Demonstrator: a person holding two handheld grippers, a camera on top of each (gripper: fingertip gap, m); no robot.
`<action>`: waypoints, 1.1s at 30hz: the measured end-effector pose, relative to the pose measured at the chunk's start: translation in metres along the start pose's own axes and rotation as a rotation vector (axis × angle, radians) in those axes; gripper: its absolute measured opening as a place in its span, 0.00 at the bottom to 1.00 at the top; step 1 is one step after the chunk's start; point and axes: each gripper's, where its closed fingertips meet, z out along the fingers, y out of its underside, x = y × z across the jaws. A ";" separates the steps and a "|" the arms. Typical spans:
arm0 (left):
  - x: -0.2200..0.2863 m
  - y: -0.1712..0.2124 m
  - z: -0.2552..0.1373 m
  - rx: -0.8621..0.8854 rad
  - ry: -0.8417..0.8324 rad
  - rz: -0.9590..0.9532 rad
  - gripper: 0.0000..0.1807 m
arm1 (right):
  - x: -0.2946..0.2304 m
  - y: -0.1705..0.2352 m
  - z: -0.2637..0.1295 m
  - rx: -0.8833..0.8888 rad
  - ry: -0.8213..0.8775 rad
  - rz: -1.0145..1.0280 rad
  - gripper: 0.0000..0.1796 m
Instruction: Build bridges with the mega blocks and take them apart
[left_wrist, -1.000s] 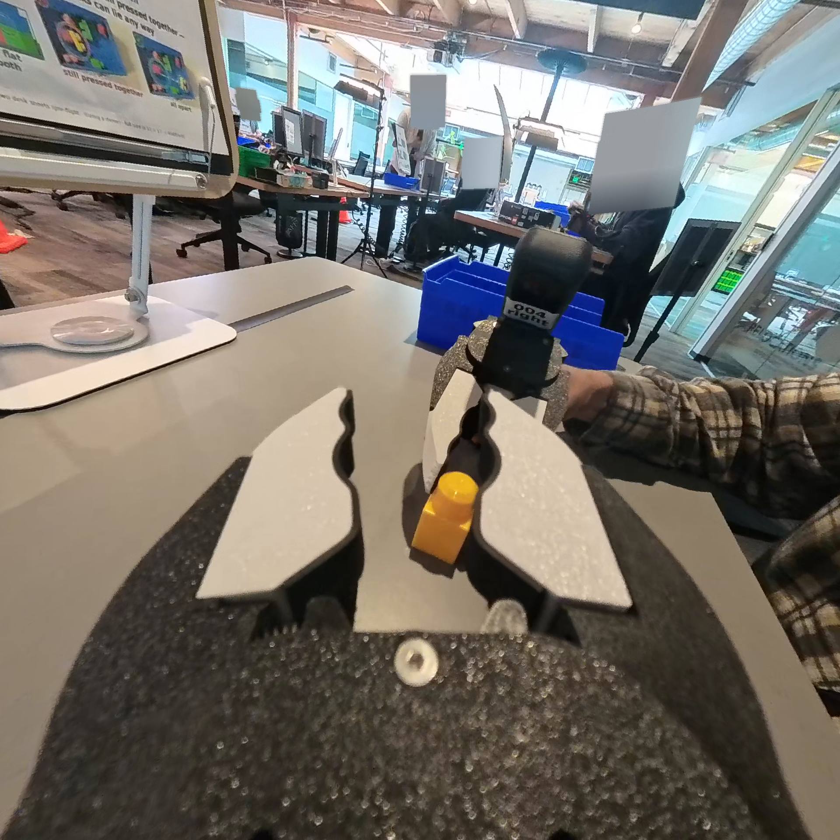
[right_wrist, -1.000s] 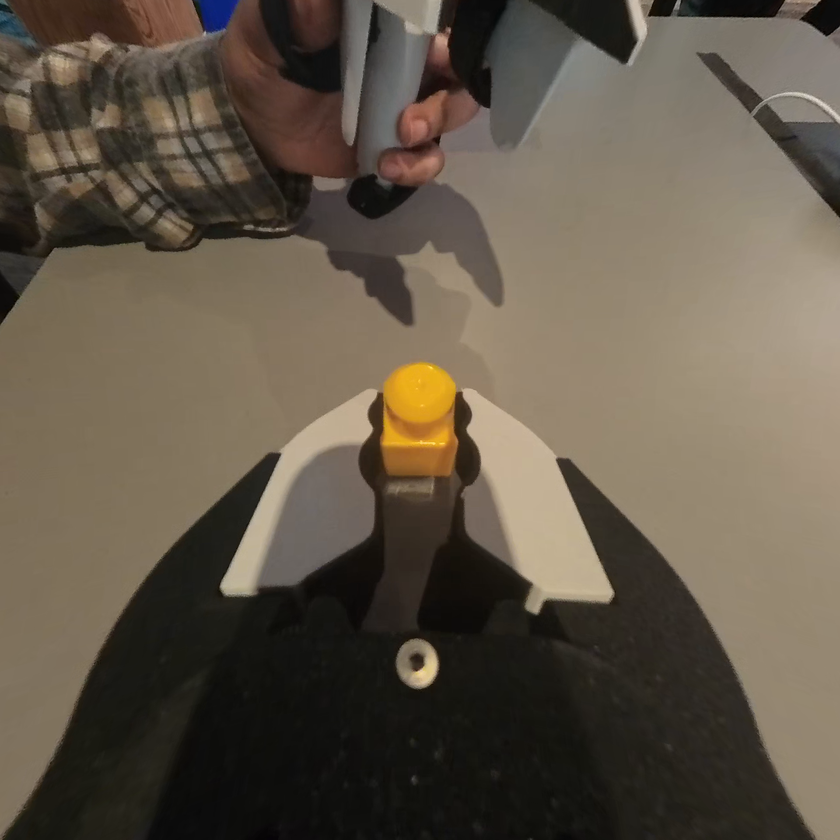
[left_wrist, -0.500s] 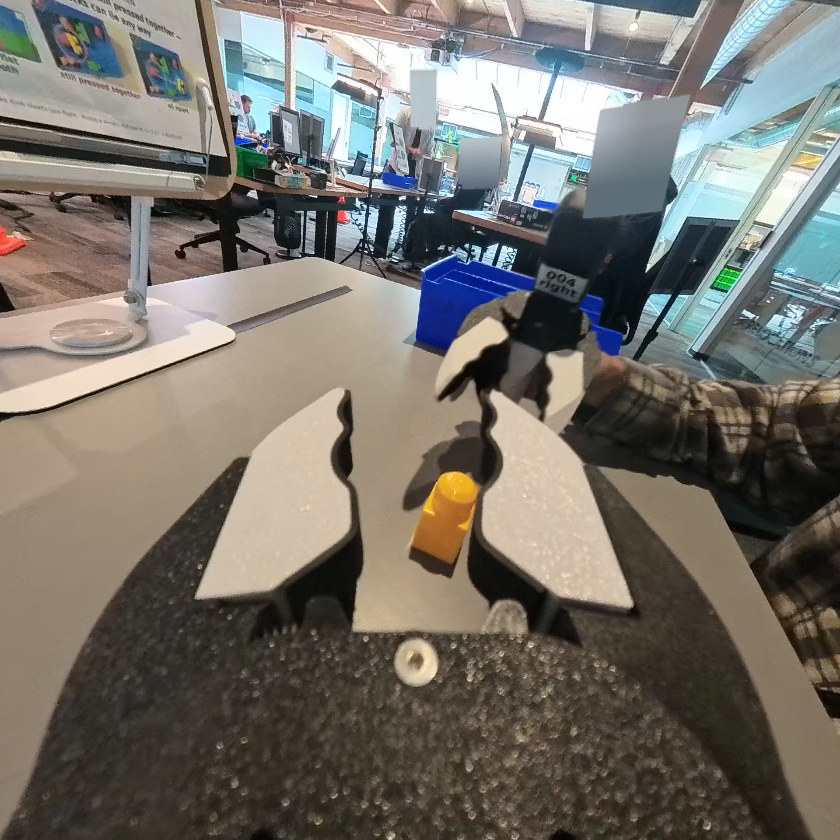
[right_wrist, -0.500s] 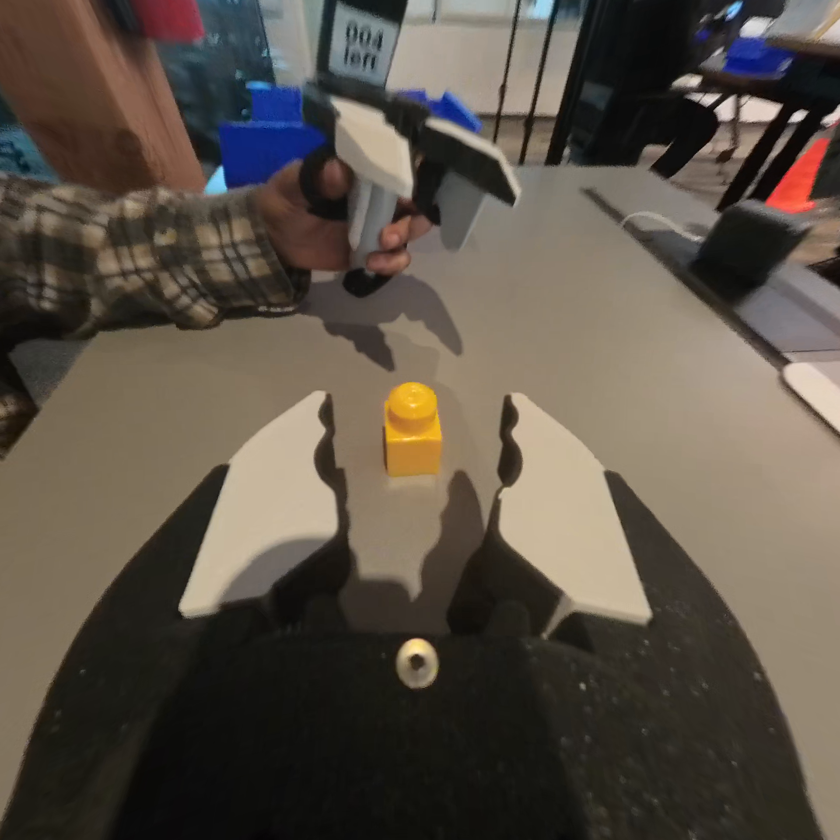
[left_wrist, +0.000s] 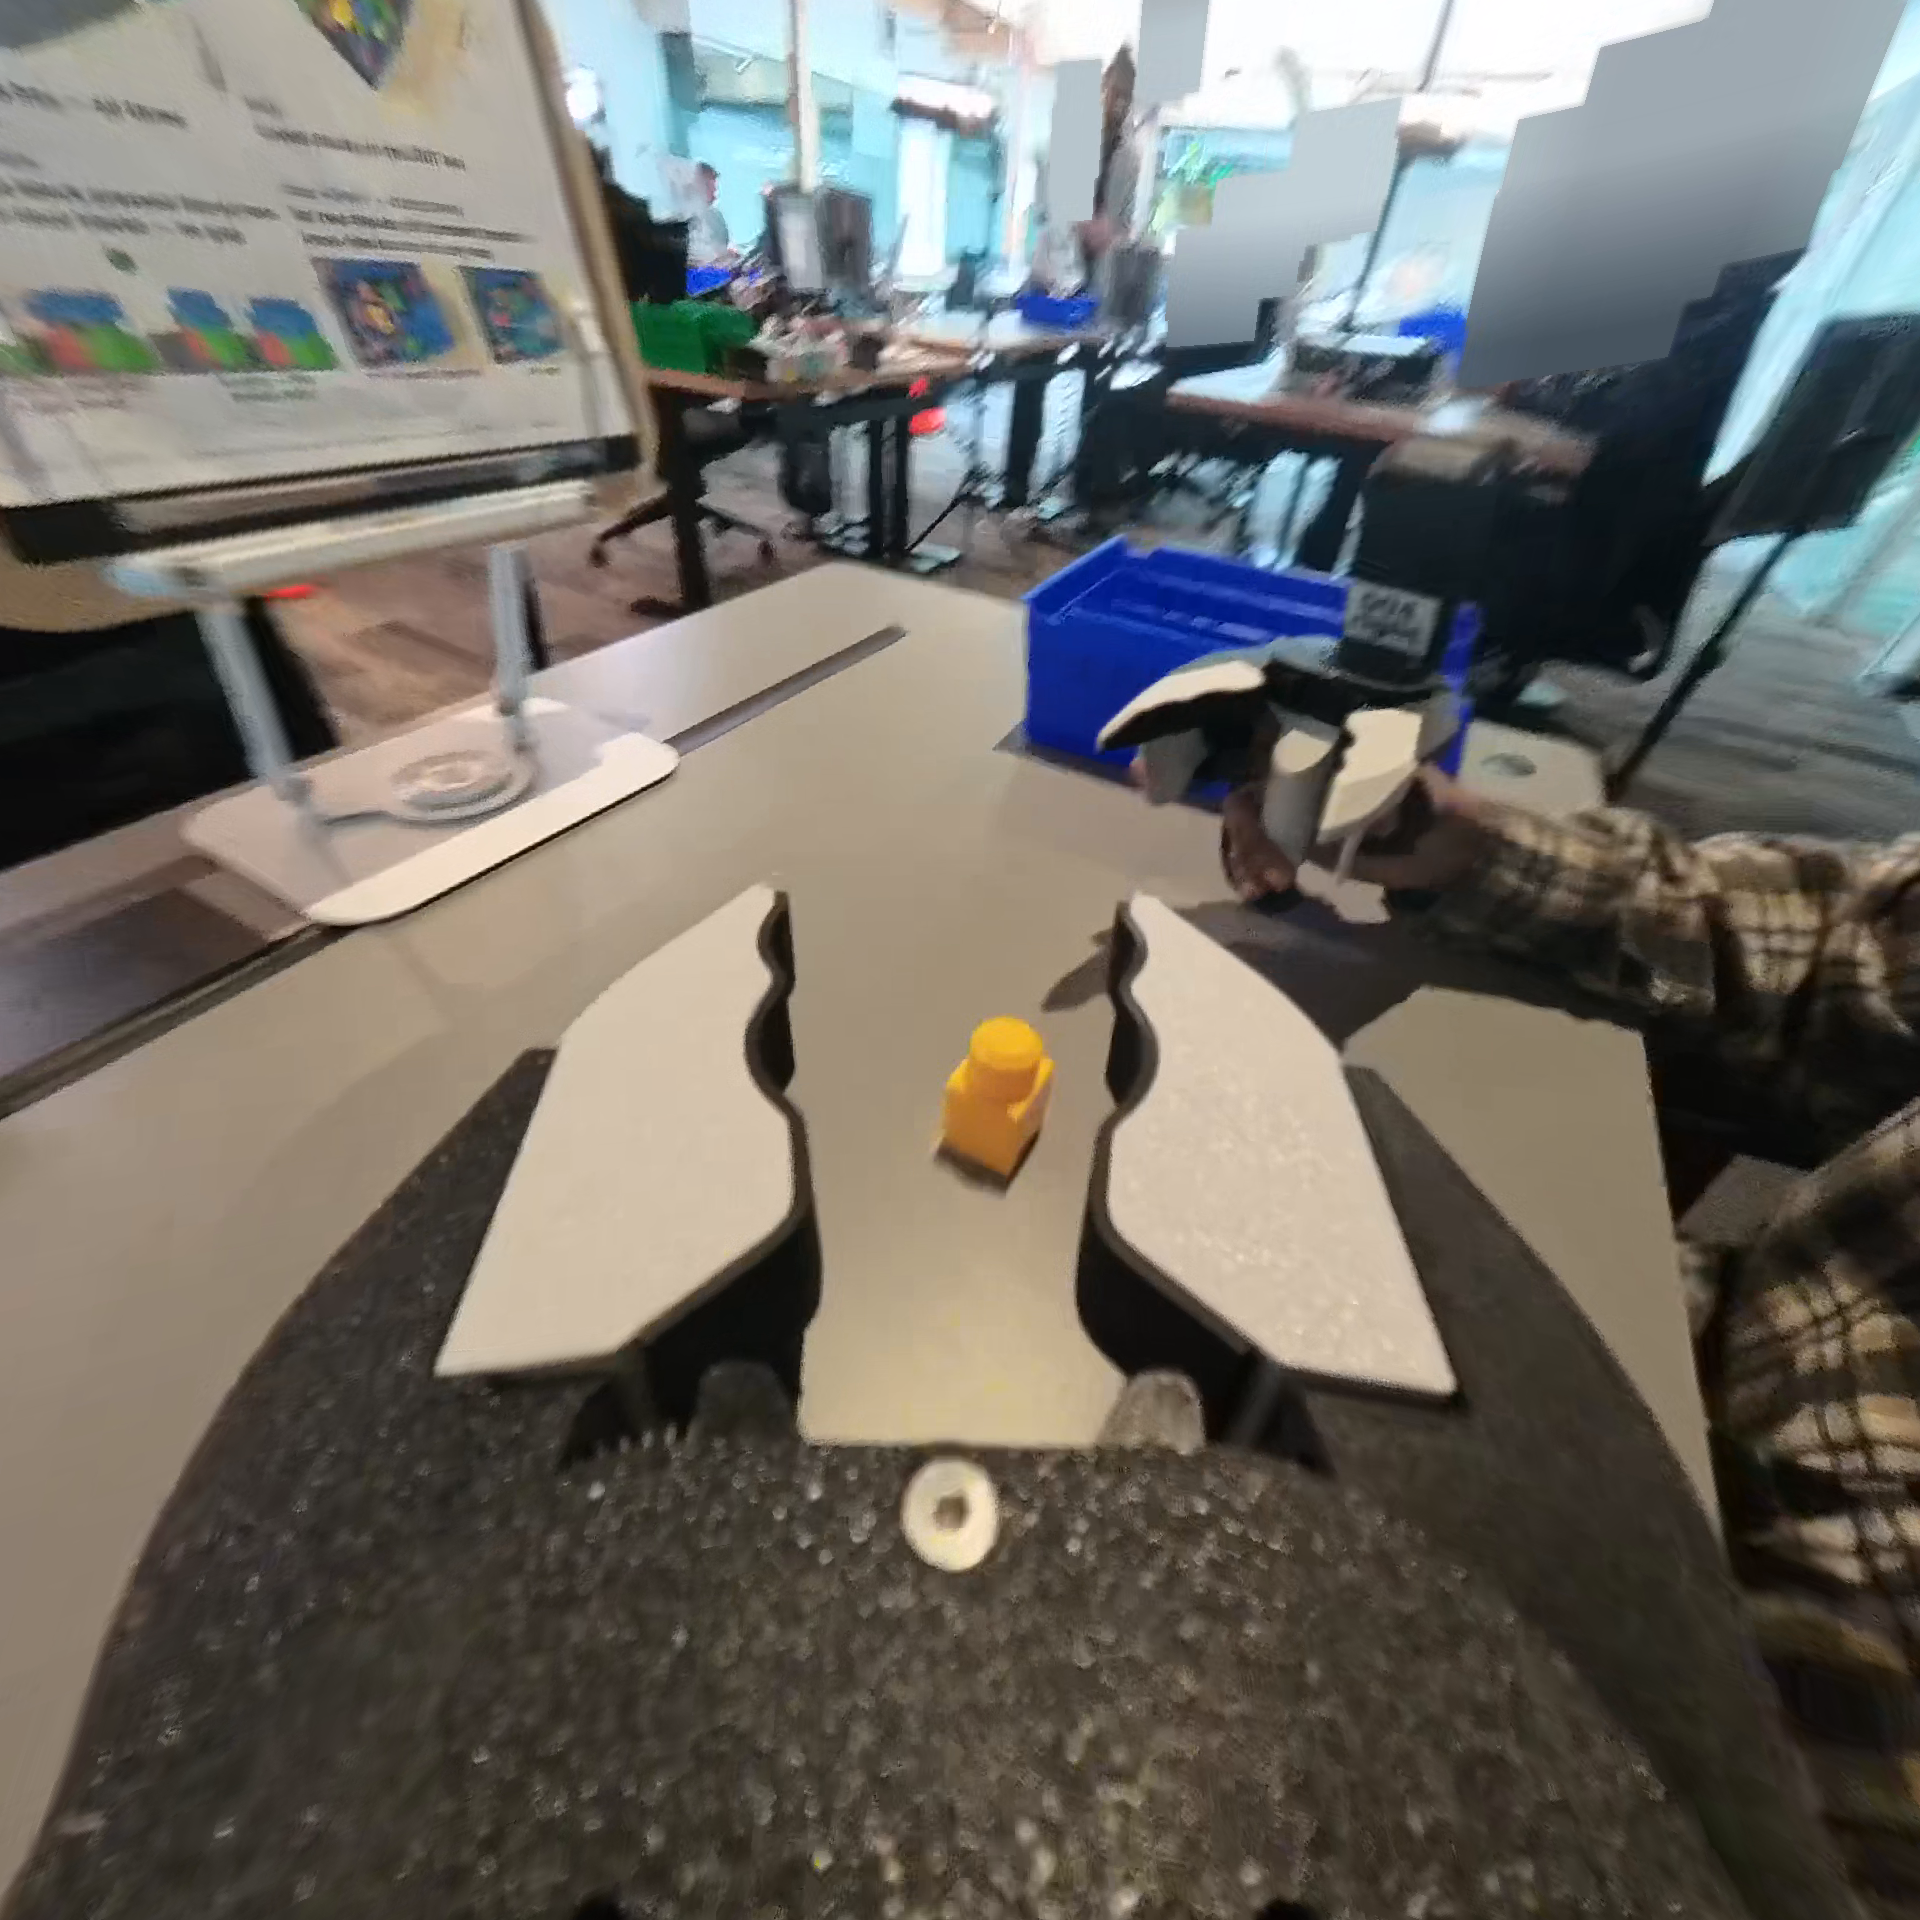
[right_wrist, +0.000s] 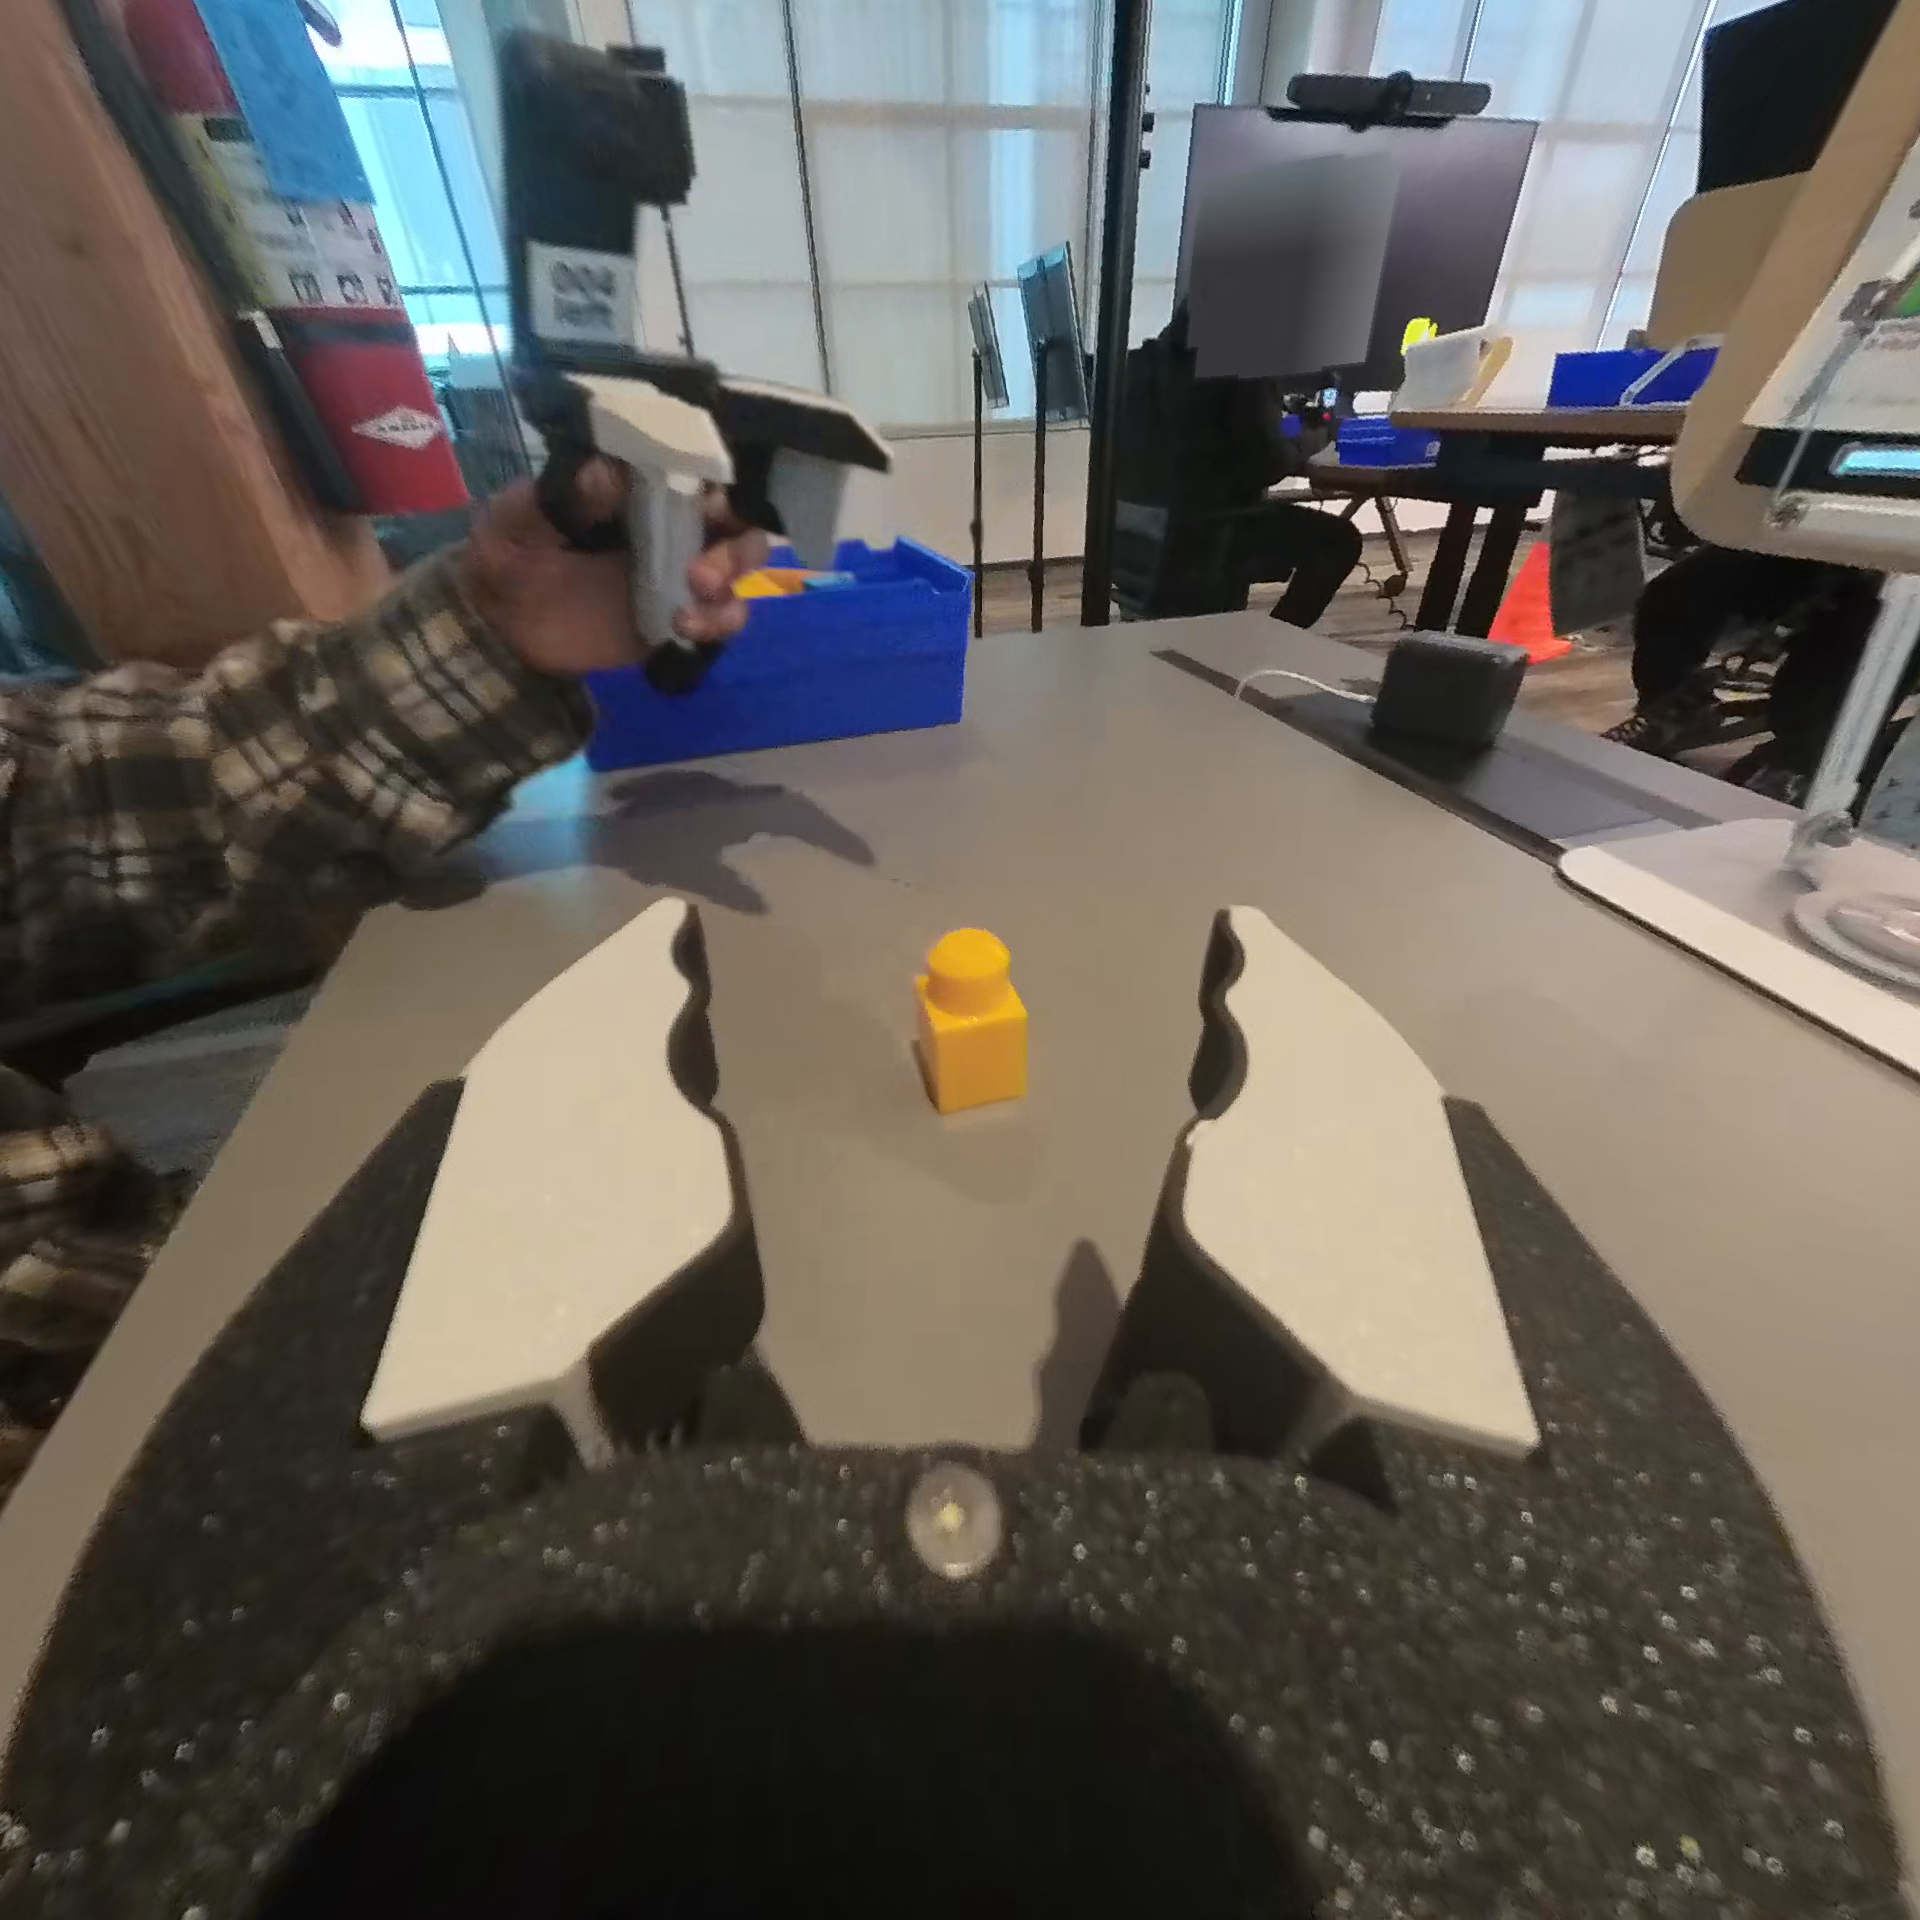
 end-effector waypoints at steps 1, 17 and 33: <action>-0.004 -0.003 -0.021 -0.036 -0.061 0.029 0.32 | -0.003 -0.002 0.001 0.005 -0.004 -0.003 0.50; -0.158 0.073 -0.248 -0.895 -0.297 0.109 0.29 | -0.021 0.016 0.015 -0.087 -0.052 -0.104 0.50; -0.200 0.148 -0.249 -1.466 -0.056 0.139 0.24 | -0.017 0.033 0.018 -0.136 -0.077 -0.088 0.49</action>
